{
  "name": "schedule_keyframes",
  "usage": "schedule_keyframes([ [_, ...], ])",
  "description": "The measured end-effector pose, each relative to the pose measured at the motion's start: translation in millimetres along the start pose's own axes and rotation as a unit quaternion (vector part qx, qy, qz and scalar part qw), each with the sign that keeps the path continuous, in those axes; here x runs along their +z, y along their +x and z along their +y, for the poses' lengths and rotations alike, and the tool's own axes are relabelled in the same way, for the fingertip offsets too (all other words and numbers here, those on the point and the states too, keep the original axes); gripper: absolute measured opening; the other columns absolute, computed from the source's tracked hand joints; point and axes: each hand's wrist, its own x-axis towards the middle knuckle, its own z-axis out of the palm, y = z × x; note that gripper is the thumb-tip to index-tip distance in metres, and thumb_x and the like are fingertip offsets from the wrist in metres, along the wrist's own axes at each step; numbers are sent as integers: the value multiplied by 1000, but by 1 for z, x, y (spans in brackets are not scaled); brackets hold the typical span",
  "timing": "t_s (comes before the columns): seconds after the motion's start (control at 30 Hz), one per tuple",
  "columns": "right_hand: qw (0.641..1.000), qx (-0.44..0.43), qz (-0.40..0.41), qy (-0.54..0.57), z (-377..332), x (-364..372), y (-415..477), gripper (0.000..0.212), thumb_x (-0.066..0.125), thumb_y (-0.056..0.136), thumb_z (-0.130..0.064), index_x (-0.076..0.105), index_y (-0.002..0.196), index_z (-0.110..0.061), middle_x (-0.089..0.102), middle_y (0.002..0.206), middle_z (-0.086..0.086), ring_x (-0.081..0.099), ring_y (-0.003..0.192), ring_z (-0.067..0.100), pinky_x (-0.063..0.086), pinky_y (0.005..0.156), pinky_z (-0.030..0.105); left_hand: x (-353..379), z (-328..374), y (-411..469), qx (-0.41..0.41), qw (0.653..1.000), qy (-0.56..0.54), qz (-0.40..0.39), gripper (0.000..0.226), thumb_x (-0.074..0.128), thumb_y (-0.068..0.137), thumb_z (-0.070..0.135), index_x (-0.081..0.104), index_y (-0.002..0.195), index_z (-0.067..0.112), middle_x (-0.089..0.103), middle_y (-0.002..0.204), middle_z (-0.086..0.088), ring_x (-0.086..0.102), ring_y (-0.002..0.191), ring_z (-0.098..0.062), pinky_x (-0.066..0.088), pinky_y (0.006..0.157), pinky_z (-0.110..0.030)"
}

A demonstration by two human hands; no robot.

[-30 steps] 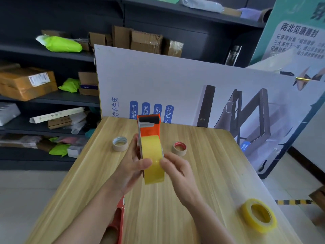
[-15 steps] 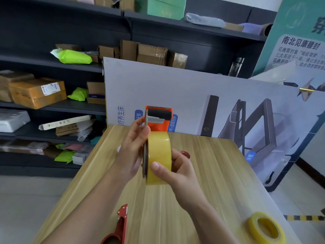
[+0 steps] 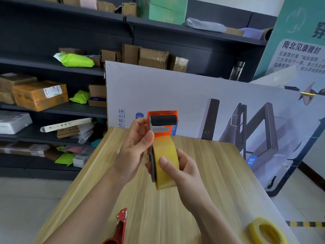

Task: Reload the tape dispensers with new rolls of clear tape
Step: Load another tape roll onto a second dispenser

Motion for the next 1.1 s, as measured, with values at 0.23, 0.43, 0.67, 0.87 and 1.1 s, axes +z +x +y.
schedule_keyframes([
  [0.23, 998, -10, 43, -52, 5, -6, 5, 36, 71, 83, -33, 63, 111, -11, 75, 97, 11, 73, 88, 29, 59, 76, 39, -1, 3, -9, 135, 921, 362, 43, 34, 62, 81, 49, 60, 114, 39, 39, 137, 10, 34, 136, -9, 32, 109, -24],
  [0.43, 994, -24, 52, -98, 11, -9, 7, 45, 74, 75, -42, 63, 108, -13, 73, 99, 14, 71, 90, 32, 58, 82, 52, -5, 6, -8, 213, 819, 528, 67, 29, 70, 75, 45, 77, 88, 20, 47, 94, 10, 49, 94, -15, 45, 82, -26],
  [0.67, 991, -24, 54, -118, 18, -11, 7, 48, 75, 70, -46, 63, 104, -14, 72, 97, 15, 70, 90, 33, 57, 80, 55, 0, 14, -10, 273, 707, 652, -9, 26, 51, 91, 31, 69, 82, 16, 60, 82, 6, 56, 79, -13, 50, 62, -28],
  [0.87, 991, -17, 59, -117, 18, -17, 6, 47, 75, 71, -45, 64, 105, -15, 73, 97, 14, 71, 90, 32, 57, 82, 54, -2, 16, -15, 218, 746, 627, -58, 28, 48, 91, 36, 69, 96, 19, 62, 95, 10, 56, 88, -5, 48, 70, -17],
  [1.1, 990, -9, 59, -130, 21, -18, 6, 41, 75, 74, -39, 63, 106, -16, 73, 98, 9, 72, 91, 26, 58, 82, 48, -2, 15, -11, 233, 679, 691, -82, 18, 60, 84, 17, 75, 92, 11, 70, 88, 1, 64, 82, -16, 51, 71, -24],
])
